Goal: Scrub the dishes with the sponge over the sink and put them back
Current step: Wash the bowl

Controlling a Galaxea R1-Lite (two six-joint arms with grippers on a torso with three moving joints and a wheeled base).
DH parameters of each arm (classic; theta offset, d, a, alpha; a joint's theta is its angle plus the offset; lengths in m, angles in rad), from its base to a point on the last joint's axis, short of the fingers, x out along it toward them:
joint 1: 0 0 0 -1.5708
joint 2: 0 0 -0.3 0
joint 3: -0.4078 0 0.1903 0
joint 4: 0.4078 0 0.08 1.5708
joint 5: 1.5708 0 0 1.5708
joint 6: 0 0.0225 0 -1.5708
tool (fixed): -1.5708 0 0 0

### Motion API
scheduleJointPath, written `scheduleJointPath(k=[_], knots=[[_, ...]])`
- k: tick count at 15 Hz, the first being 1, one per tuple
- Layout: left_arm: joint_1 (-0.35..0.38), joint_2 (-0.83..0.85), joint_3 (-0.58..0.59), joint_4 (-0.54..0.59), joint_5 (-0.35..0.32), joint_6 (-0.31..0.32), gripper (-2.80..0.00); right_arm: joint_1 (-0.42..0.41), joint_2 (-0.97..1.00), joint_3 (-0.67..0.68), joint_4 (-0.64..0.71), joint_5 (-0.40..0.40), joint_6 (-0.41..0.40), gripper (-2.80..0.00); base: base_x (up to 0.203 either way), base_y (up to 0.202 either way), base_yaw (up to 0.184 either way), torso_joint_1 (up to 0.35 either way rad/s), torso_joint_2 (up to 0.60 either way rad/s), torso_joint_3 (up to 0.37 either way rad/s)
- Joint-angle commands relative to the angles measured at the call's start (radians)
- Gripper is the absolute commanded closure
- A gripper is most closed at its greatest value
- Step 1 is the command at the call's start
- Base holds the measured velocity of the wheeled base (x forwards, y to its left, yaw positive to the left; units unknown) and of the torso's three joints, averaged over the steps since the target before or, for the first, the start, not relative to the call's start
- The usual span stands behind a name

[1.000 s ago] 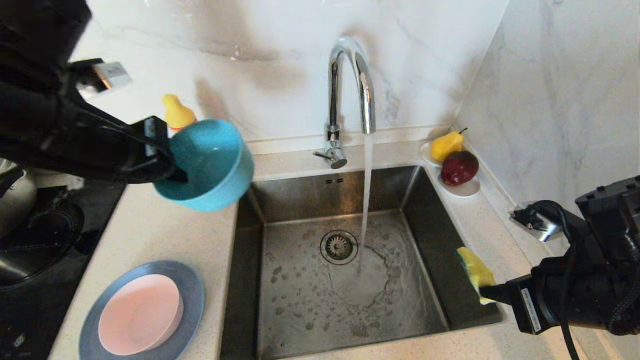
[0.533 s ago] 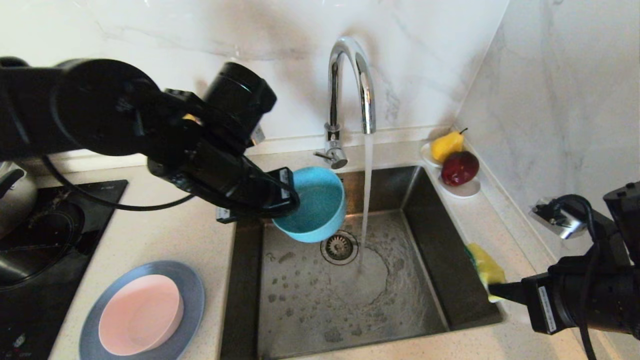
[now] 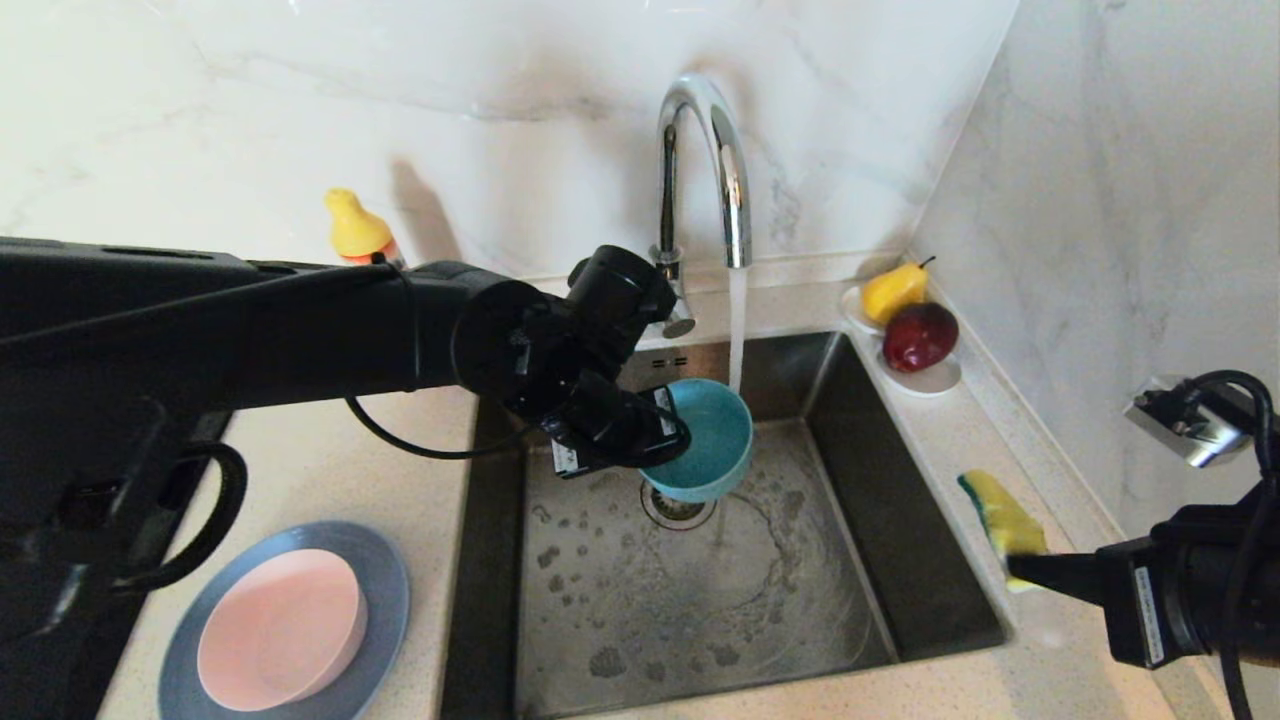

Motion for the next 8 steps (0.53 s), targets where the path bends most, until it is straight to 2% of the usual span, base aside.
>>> scheduleJointPath(k=[1,3,8], knots=[[-0.003,0.102,-0.082,0.003,0.024,-0.013,0.0,0.002,-0.017,0.001,0.001,0.001,0.002,0.0,0.0,0.0,0.0,0.0,0.0,0.0],[-0.012,0.151,-0.125,-0.018,0.055,-0.025,0.0,0.002,-0.029,0.003,0.001,0.0,0.001,0.0,0.0,0.0,0.0,0.0,0.0,0.0],[-0.027,0.185,-0.126,-0.091,0.055,-0.03,0.0,0.002,-0.035,0.015,-0.002,0.001,-0.002,0.0,0.0,0.0,0.0,0.0,0.0,0.0]])
